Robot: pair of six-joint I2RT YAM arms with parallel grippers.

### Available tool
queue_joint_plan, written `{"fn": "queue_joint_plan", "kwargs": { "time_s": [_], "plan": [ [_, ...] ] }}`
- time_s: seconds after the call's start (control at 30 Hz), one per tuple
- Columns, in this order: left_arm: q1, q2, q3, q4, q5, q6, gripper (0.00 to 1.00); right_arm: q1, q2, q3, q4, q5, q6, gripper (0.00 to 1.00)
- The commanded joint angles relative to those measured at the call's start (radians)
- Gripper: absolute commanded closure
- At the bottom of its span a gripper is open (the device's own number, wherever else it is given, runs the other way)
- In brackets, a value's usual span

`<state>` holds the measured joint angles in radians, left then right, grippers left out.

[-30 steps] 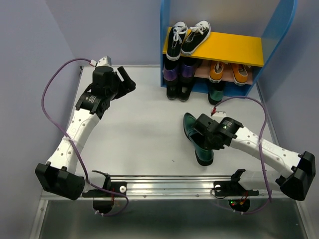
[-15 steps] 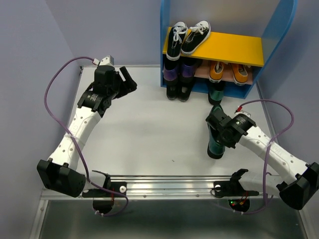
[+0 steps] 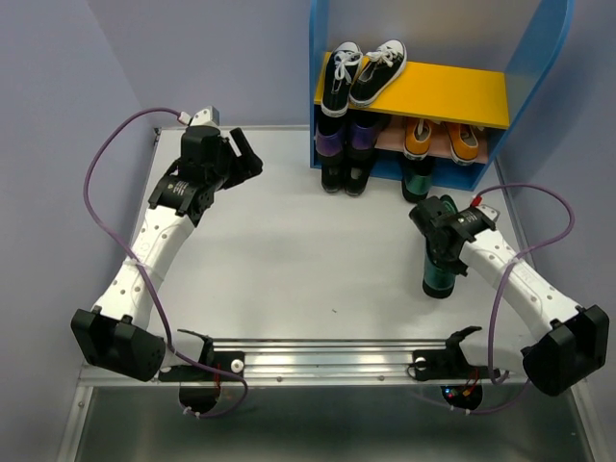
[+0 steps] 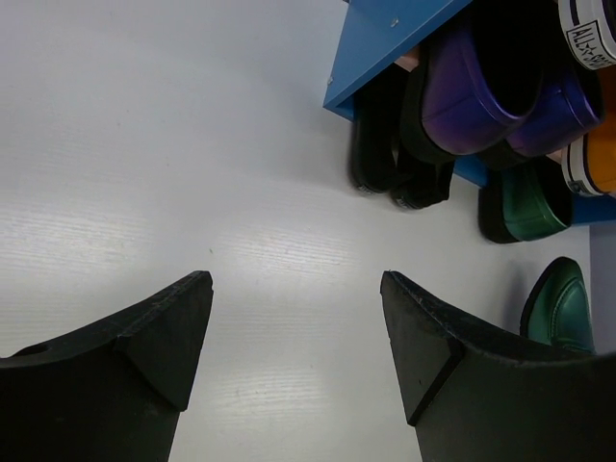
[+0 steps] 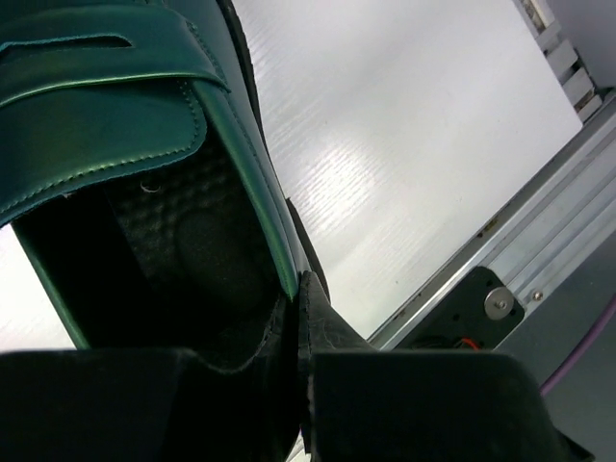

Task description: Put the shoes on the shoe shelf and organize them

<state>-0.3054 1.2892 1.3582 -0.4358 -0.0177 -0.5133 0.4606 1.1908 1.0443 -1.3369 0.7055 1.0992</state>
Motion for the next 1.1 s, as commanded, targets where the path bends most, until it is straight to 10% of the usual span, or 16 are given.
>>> {"fn": "queue_joint_plan", "kwargs": {
  "time_s": [0.0, 1.07],
  "plan": [
    [0.014, -0.027, 0.019, 0.026, -0.027, 0.024, 0.18, -0.075, 0.003, 0.059, 0.169, 0.094, -0.146, 0.99],
    [0.055, -0.044, 0.010, 0.011, -0.034, 0.024, 0.19, -0.384, 0.154, 0.080, 0.752, -0.055, -0.561, 0.99]
  ]
}}
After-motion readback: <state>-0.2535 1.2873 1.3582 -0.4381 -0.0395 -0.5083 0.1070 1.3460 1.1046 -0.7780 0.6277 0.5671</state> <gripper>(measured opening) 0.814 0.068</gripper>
